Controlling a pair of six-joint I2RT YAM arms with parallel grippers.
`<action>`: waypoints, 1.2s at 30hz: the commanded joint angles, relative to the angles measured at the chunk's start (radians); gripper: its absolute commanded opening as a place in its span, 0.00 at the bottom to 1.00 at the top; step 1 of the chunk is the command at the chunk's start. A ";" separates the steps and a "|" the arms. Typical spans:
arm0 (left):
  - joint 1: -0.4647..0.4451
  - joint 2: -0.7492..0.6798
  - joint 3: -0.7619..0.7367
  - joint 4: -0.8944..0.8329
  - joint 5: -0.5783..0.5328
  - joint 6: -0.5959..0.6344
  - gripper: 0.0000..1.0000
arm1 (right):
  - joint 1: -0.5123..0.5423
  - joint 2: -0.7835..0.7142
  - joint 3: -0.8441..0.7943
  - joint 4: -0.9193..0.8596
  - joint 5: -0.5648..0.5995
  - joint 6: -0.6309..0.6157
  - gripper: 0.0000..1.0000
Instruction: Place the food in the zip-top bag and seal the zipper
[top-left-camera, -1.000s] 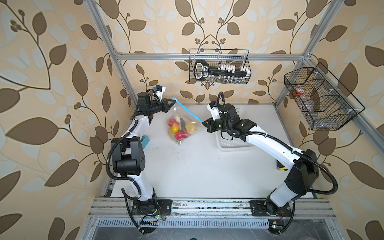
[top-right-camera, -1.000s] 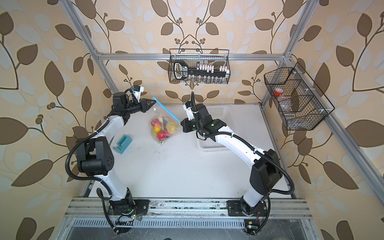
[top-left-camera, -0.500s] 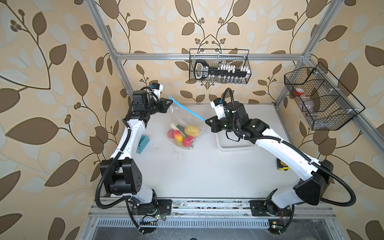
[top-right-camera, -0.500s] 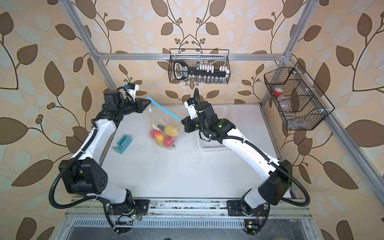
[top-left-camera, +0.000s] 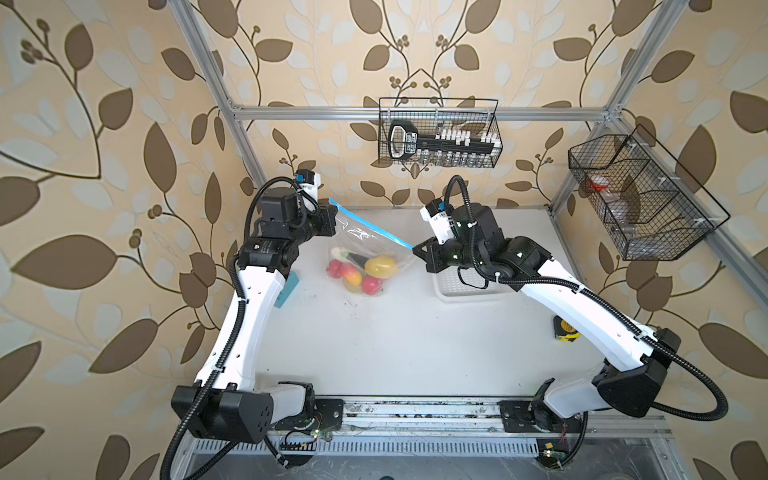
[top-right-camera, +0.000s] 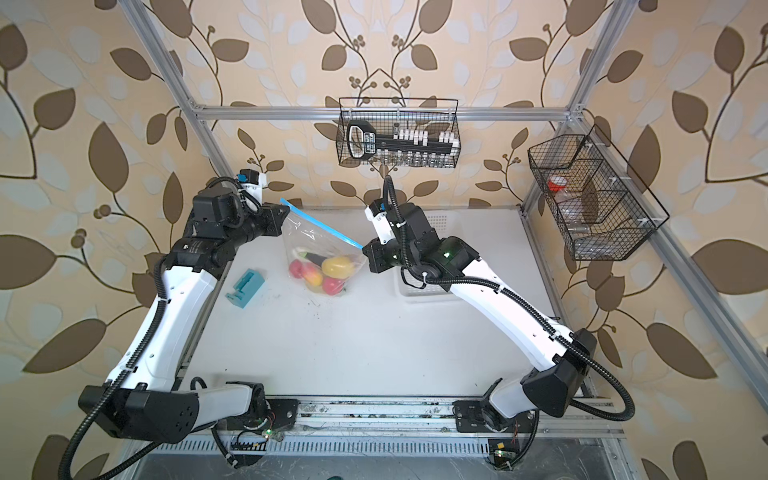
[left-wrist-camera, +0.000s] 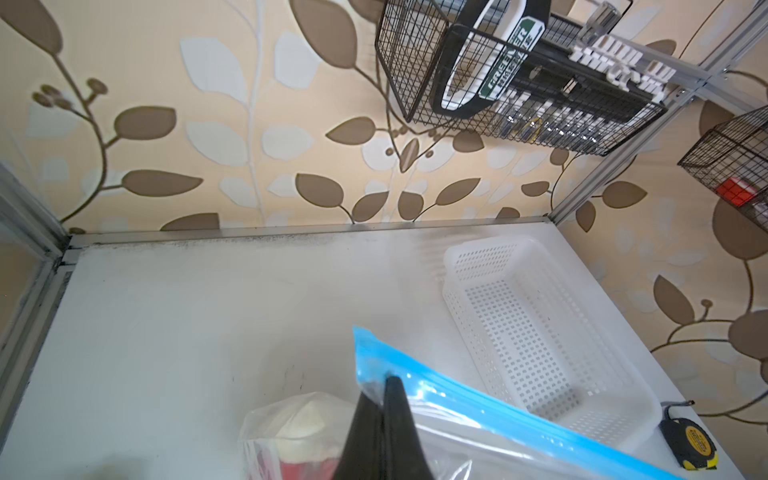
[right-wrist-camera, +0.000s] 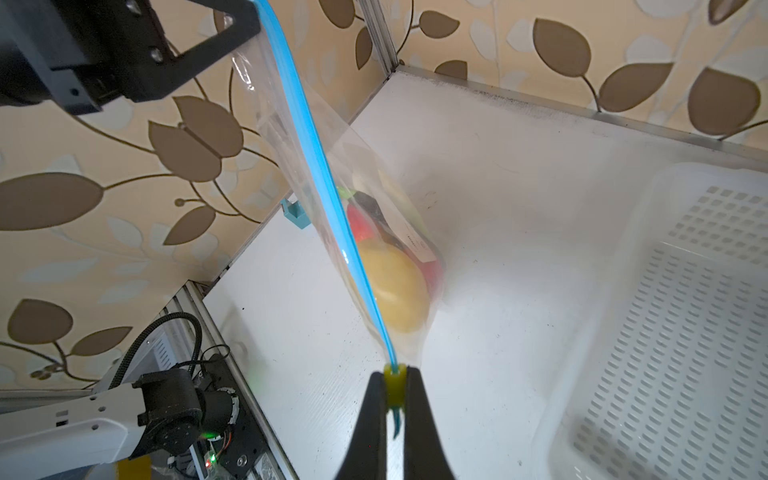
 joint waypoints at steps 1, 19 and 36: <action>-0.007 -0.069 -0.023 -0.021 -0.216 -0.017 0.00 | 0.005 -0.054 0.022 -0.129 0.051 -0.014 0.00; -0.047 -0.009 -0.183 0.090 -0.337 -0.011 0.00 | -0.097 0.176 0.067 -0.085 0.051 0.010 0.00; -0.032 0.420 -0.034 0.304 -0.408 0.085 0.00 | -0.212 0.552 0.369 -0.031 -0.007 -0.033 0.00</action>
